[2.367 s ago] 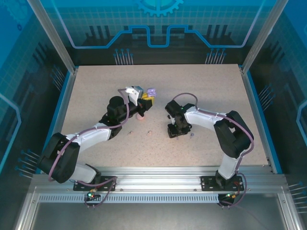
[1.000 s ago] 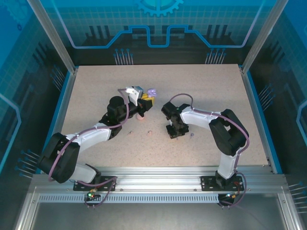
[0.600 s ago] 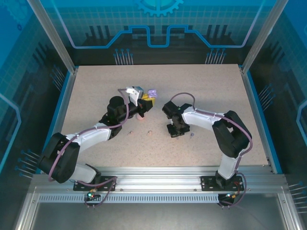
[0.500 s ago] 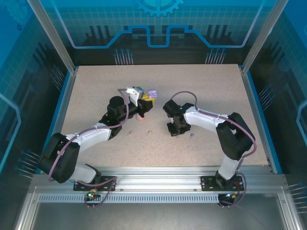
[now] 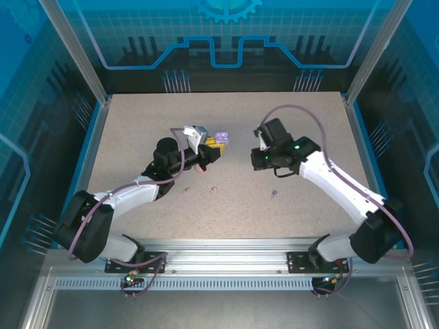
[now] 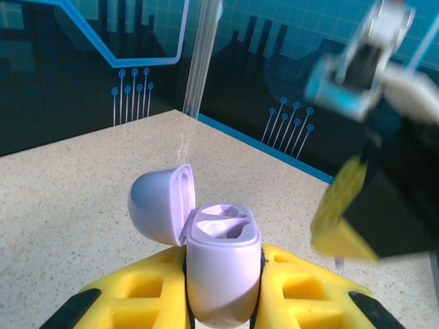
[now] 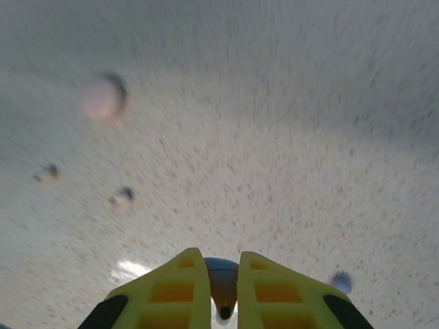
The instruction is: Insert the wireless bluetooth earbuds into the charging case
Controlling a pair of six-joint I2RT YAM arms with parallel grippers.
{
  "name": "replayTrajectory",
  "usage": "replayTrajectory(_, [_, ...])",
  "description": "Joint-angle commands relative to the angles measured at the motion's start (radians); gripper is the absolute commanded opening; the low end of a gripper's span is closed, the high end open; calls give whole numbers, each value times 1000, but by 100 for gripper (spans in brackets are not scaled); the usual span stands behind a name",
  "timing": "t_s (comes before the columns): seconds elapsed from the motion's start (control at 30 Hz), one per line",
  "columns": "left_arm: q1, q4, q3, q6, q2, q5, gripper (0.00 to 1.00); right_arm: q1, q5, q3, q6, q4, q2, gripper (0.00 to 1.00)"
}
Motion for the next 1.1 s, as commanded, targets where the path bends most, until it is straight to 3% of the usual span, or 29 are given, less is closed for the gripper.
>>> replayTrajectory(0.0, [-40, 25, 53, 128, -43, -2, 0, -34, -21, 82, -32, -10, -62, 11])
replayTrajectory(0.27, [-168, 108, 109, 466, -6, -194, 0, -75, -87, 182, -40, 80, -118, 10])
replayTrajectory(0.57, [-194, 154, 197, 602, 53, -243, 0, -82, -116, 123, -34, 274, -247, 11])
replayTrajectory(0.73, [-194, 177, 232, 628, 98, -271, 0, -82, -129, 70, -23, 367, -301, 11])
replayTrajectory(1.07, [-197, 175, 264, 559, 113, -264, 0, -52, -140, 31, -12, 444, -277, 11])
